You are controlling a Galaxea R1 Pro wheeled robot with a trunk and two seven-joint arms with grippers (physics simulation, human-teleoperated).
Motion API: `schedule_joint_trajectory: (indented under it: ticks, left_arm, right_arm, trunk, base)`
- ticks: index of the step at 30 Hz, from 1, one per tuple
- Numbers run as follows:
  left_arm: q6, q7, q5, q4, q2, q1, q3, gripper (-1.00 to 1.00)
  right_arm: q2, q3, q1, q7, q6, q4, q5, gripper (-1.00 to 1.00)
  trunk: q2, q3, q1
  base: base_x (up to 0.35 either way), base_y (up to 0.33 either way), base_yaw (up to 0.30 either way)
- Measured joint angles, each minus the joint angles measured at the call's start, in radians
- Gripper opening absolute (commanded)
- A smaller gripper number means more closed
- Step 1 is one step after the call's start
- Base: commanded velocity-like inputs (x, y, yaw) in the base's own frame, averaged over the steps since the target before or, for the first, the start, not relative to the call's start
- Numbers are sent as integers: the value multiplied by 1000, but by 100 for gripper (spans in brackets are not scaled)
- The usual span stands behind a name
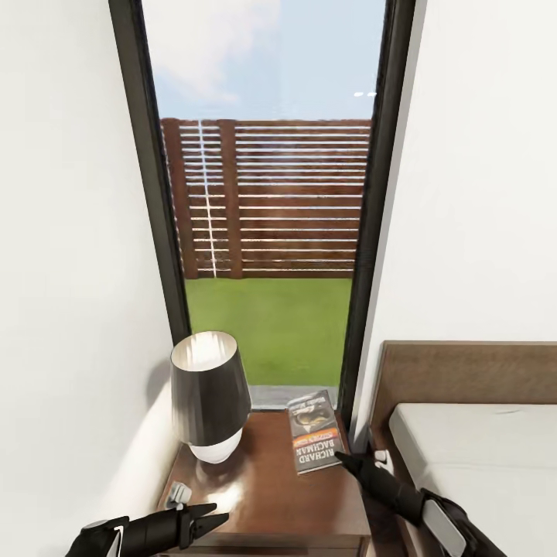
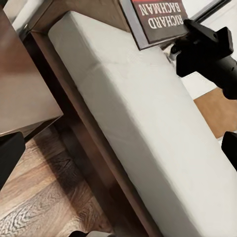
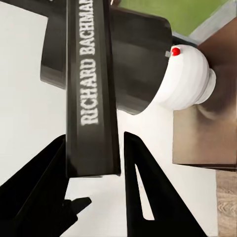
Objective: In the bedroom, move the book from the bed onto either nightstand, and place the two sandals side by side next to the bed.
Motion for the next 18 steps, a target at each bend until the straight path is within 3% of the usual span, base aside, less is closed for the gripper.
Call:
schedule_joint_trajectory:
  ticks: [4,7,11,18]
  left_arm:
    - [0,1,0,1,-10,0,0,100]
    - [0,1,0,1,-12,0,0,100]
    - [0,6,0,2,-13,0,0,100]
    - [1,7,0,2,-14,0,0,100]
  right_arm:
    - [-1,1,0,0,0,1,-93,-100]
    - [0,1,0,-1,0,1,-118,-100]
    - [1,2,0,-2,0,1,-127,-100]
    - [4,3,0,-5,-2,2,-122,-100]
  trunk:
    - [0,0,0]
    - [0,0,0]
    - [0,0,0]
    - [-49,-22,27]
  base:
    - [0,0,0]
    - [0,0,0]
    - [0,0,0]
    - [0,0,0]
